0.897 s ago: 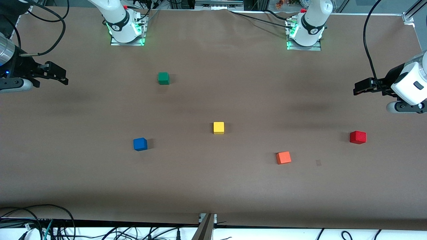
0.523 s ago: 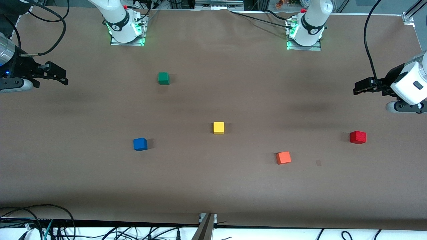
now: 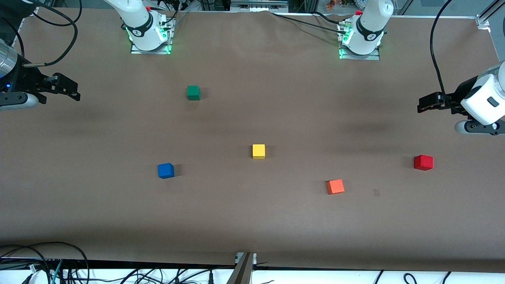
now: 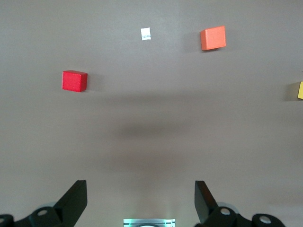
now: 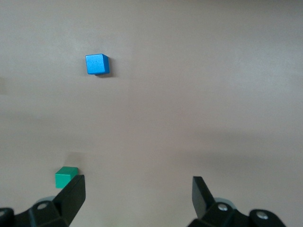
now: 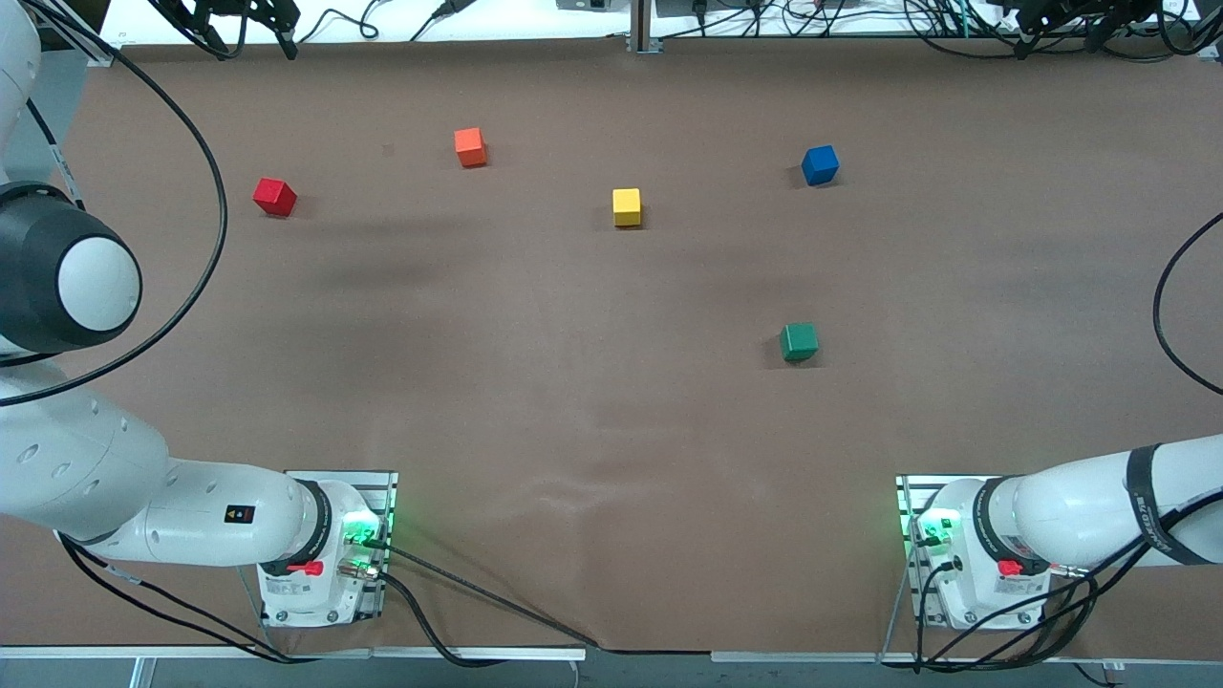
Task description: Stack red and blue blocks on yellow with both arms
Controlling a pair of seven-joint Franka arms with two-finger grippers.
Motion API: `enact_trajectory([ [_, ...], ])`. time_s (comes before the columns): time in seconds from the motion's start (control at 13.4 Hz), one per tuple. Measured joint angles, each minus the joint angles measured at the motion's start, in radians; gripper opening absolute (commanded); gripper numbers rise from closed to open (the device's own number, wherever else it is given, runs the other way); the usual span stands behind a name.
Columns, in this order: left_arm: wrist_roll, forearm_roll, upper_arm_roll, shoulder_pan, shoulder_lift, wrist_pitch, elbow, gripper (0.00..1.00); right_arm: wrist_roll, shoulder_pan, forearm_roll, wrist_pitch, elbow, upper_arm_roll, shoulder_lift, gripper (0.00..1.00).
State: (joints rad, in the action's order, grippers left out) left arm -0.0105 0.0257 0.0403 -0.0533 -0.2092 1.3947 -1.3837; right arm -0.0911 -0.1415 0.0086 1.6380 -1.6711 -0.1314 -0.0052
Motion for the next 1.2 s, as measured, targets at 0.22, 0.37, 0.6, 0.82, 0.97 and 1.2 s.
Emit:
enact_trajectory([
  [0.22, 0.0, 0.0, 0.005, 0.03, -0.019, 0.014, 0.004, 1.0, 0.0, 0.0, 0.0, 0.0, 0.0, -0.002, 0.0, 1.0],
  [0.37, 0.033, 0.0, 0.008, 0.082, -0.057, 0.025, 0.015, 1.0, 0.0, 0.0, 0.0, 0.0, 0.0, -0.002, 0.0, 1.0],
  [0.6, 0.126, 0.0, 0.01, 0.149, -0.144, 0.099, 0.021, 1.0, 0.0, 0.0, 0.0, 0.0, 0.0, -0.003, 0.0, 1.0],
  [0.82, 0.186, -0.002, 0.011, 0.177, -0.226, 0.192, 0.021, 1.0, 0.0, 0.0, 0.0, 0.0, 0.0, -0.004, 0.0, 1.0],
  [0.97, 0.269, -0.005, 0.012, 0.202, -0.291, 0.271, 0.019, 1.0, 0.0, 0.0, 0.0, 0.0, 0.0, -0.004, 0.0, 1.0],
  [1.2, 0.422, -0.006, 0.013, 0.261, -0.394, 0.458, -0.02, 1.0, 0.0, 0.0, 0.0, 0.002, 0.0, -0.004, 0.0, 1.0],
])
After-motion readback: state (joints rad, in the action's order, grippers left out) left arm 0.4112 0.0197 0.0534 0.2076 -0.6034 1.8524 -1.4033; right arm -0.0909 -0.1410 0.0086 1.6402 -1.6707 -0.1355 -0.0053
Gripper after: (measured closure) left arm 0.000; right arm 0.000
